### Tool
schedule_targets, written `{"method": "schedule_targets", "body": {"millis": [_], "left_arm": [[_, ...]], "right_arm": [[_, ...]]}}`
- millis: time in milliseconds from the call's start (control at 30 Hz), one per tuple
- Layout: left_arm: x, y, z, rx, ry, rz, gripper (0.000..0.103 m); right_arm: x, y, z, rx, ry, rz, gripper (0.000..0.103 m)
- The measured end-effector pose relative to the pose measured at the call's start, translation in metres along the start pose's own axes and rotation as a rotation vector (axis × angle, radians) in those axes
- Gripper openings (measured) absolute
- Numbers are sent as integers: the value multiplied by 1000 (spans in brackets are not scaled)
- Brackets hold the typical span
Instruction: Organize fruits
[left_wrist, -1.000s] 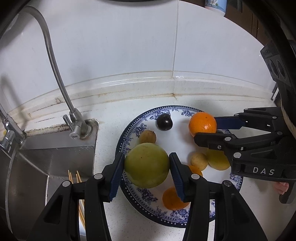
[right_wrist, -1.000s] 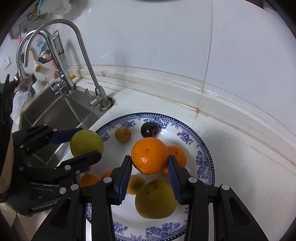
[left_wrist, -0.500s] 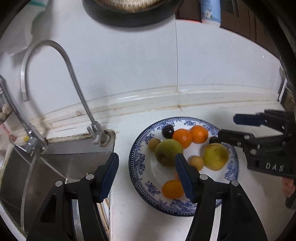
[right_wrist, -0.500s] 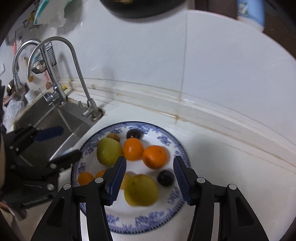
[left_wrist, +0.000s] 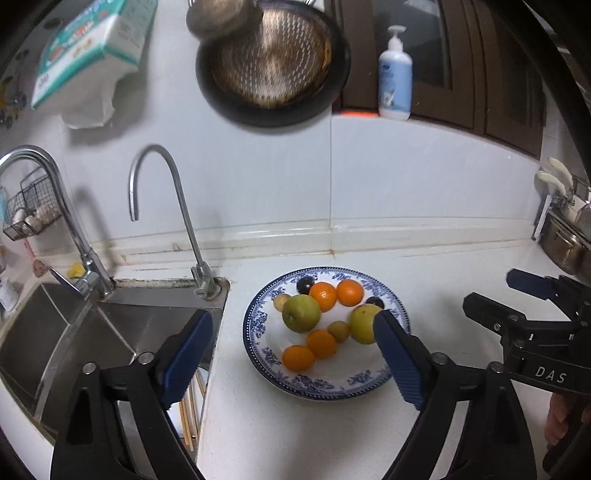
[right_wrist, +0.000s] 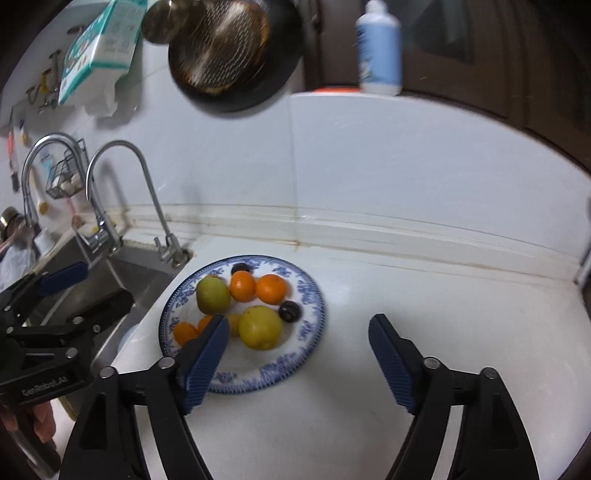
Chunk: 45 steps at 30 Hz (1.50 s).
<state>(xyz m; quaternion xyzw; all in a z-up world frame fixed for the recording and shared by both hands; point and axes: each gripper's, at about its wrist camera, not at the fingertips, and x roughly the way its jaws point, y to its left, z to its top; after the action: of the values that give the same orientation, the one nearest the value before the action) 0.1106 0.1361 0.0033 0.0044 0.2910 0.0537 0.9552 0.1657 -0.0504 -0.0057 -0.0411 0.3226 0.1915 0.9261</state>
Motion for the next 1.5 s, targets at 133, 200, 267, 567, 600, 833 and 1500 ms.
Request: {"method": "schedule_targets", "body": {"millis": [133,200,267,567,600,833,1500], "left_arm": [[-24,-11,-7,20,-26,-11,96],[-35,-15,-11,16,-36,-7,97],[-45,-18,-15,5,-43,-17,99],[-98,-36,-34,-2,-73,-11,101],[-103,-38,-37,-2,-74,-9,101],[-140,-49,-52,-14,-83,-17,102],[-209,-78,-82,-4,-114,20,103]], "right_arm": [[-30,-9,-14,37,-29,-32,87],[-44,-13,-21,45,-42,-46,87],[-55,-15,-26,53,-51,-58,92],[-107,-19,-54,64,-57,-66,93],[-115,-20,-58,63,-61,-67,93],[-156,-17,-81,45,-87,-78,93],[-226,-22,-121,38,-124,-61,93]]}}
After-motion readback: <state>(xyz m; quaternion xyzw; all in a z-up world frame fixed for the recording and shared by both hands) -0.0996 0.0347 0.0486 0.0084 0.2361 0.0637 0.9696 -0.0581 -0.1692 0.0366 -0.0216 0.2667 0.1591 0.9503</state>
